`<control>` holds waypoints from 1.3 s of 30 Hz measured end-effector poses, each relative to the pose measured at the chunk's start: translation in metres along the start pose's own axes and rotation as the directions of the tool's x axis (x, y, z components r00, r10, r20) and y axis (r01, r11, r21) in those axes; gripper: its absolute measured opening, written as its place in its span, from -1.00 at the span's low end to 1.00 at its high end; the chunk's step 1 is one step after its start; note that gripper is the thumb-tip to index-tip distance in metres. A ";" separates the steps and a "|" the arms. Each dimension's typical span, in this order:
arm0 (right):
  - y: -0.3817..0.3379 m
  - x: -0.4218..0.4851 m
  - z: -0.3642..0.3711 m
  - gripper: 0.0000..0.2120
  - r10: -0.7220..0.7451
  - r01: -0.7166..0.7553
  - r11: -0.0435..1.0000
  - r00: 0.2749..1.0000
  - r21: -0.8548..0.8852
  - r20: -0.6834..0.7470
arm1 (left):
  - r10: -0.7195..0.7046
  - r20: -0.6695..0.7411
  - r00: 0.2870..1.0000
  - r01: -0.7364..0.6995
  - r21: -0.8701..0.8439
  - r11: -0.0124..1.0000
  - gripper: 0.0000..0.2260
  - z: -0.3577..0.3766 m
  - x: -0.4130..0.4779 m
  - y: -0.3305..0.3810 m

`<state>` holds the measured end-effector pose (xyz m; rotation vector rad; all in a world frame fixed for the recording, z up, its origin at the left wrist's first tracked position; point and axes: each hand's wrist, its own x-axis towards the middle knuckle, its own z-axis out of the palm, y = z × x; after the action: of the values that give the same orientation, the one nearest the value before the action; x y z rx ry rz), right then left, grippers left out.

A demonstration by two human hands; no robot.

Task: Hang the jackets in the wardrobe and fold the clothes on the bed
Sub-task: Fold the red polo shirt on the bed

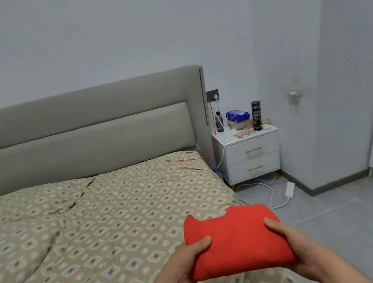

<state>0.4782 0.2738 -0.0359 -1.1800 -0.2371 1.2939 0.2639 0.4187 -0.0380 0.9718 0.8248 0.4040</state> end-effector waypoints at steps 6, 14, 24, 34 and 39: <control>0.039 -0.019 -0.056 -0.64 0.022 -0.056 0.972 0.988 -0.228 -0.150 | -0.053 0.026 0.998 0.047 0.205 0.978 -0.43 0.031 -0.001 -0.072; 0.032 -0.016 -0.048 -0.81 -0.021 -0.010 0.977 0.990 -0.212 -0.141 | -0.151 -0.075 0.986 0.156 0.059 0.986 -0.57 0.033 -0.006 -0.064; 0.011 0.017 -0.054 -0.69 -0.136 0.125 0.971 0.990 -0.202 -0.041 | -0.072 -0.177 0.981 0.071 -0.016 0.997 -0.54 0.033 0.019 -0.056; -0.008 0.065 -0.114 -0.05 -0.360 0.254 0.897 0.895 -0.361 -0.265 | -0.090 -0.143 0.986 0.109 0.136 0.985 -0.59 0.106 0.134 -0.029; -0.018 0.085 -0.174 -0.31 -0.383 0.338 0.922 0.862 -0.188 -0.332 | -0.078 -0.020 0.997 0.080 0.171 0.982 -0.61 0.158 0.198 -0.036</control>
<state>0.6429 0.2531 -0.1379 -1.3813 -0.2545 0.7223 0.5099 0.4370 -0.1058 1.0931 0.9182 0.2735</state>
